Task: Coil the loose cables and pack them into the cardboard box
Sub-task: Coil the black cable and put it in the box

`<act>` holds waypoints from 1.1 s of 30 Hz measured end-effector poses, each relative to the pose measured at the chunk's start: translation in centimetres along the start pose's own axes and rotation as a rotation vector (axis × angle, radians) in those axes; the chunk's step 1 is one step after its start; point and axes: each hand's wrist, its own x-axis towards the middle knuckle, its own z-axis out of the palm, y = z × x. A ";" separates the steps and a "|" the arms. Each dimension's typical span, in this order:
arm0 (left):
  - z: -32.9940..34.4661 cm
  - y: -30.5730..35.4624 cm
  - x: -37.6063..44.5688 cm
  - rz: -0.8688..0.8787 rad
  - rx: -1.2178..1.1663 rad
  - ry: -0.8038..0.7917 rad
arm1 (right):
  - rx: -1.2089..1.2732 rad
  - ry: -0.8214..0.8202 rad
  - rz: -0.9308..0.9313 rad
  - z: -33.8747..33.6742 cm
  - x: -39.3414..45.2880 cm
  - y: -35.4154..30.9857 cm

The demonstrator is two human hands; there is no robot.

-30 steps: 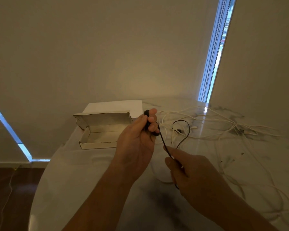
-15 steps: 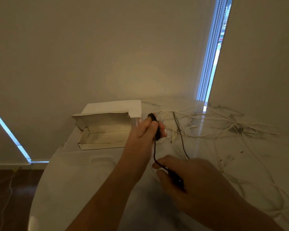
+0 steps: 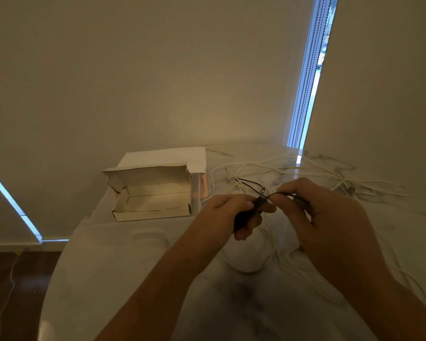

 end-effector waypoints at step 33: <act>-1.4 0.8 0.4 0.125 -0.766 0.179 | 0.088 -0.276 -0.075 3.6 -1.0 0.6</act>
